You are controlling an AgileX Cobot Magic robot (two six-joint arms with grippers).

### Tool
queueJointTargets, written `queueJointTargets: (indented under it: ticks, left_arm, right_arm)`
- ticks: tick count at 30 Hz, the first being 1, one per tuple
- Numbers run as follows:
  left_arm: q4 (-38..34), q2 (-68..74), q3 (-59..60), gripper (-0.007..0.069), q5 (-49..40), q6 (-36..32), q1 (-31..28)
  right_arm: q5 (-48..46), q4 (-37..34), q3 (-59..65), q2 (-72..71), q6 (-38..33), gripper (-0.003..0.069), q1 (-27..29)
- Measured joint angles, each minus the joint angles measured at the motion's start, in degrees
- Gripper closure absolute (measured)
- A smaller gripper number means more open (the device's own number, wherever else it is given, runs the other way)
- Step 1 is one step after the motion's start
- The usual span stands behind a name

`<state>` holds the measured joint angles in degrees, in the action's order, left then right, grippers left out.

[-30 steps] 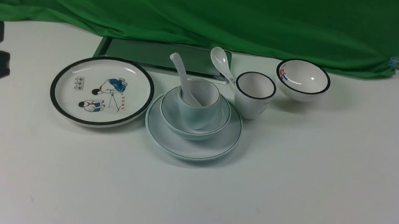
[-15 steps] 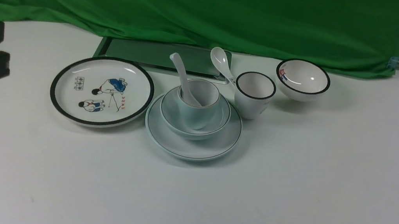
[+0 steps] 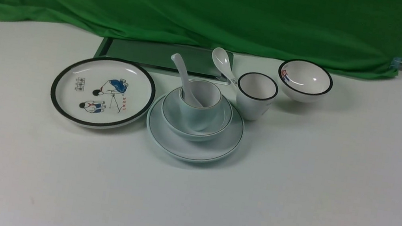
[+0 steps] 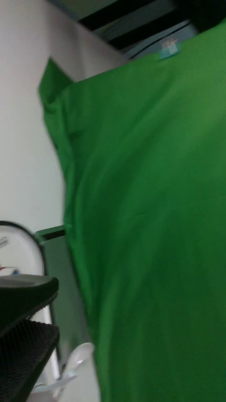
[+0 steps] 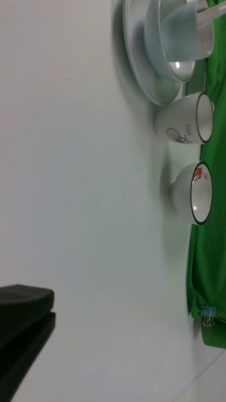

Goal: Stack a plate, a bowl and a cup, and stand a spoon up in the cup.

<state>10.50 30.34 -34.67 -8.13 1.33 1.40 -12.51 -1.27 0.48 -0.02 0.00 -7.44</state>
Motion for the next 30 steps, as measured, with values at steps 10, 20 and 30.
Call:
queueJointTargets:
  ticks: [10,20,30]
  left_arm:
    - [-2.40,-23.81,19.82,0.0515,0.98,0.11,-5.10]
    - [-9.82,-30.22,35.04,0.0493,-5.57,0.27,-5.68]
    - [-12.31,-30.22,35.09,0.0485,-0.97,0.27,-5.84]
  right_arm:
    - [0.00,0.00,0.00,0.00,0.00,0.0567,0.00]
    - [-0.01,0.00,0.00,0.00,0.00,0.0543,0.00]
    - [-0.06,0.00,0.00,0.00,0.00,0.0524,0.00]
